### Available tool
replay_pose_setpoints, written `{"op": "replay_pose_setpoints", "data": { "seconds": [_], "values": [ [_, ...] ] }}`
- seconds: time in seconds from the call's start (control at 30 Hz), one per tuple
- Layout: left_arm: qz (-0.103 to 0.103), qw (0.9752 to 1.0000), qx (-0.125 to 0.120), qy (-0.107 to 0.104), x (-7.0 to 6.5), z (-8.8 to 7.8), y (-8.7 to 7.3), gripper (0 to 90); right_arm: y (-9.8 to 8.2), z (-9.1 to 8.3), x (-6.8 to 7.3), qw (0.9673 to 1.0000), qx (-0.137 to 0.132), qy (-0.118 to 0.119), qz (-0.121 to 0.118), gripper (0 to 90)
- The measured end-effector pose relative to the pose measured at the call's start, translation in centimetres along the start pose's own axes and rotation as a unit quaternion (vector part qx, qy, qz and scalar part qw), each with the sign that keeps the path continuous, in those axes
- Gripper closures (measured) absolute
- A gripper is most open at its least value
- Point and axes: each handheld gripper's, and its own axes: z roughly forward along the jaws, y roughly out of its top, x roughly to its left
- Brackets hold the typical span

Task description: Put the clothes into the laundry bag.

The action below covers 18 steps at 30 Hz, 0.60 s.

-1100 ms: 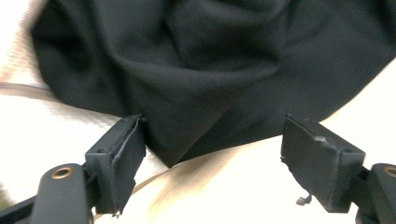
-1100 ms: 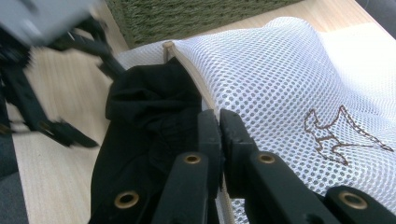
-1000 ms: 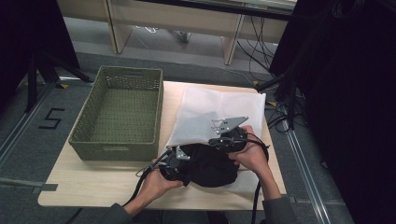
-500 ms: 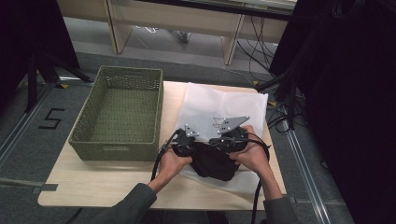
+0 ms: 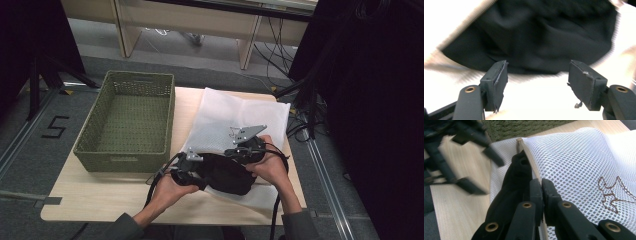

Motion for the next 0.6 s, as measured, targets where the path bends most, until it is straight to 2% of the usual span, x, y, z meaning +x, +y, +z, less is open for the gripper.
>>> {"op": "replay_pose_setpoints", "data": {
  "seconds": [0.13, 0.2, 0.43, 0.5, 0.6],
  "values": [
    [0.013, 0.9997, 0.010, -0.020, -1.5, 1.3, -1.0, 34.8, 0.0, 0.1, 0.1, 1.0000, 0.001, 0.000, -0.002, 88.7],
    [0.022, 0.9995, 0.013, -0.019, -1.9, 2.3, -1.0, 35.7, 0.0, 0.0, 0.1, 1.0000, 0.003, 0.000, 0.001, 88.7],
    [0.015, 0.9998, -0.004, -0.014, -2.1, 4.9, -0.1, 43.6, -0.1, -0.1, 0.0, 1.0000, 0.001, 0.004, 0.004, 88.7],
    [0.024, 0.9997, -0.008, -0.003, -1.8, 5.7, 0.1, 58.6, -0.1, 0.0, 0.1, 1.0000, 0.003, 0.004, 0.004, 88.7],
    [0.012, 0.9995, -0.025, 0.014, -1.2, 6.5, 0.8, 77.1, -0.1, -0.1, 0.1, 1.0000, 0.002, 0.003, 0.002, 88.7]
  ]
}}
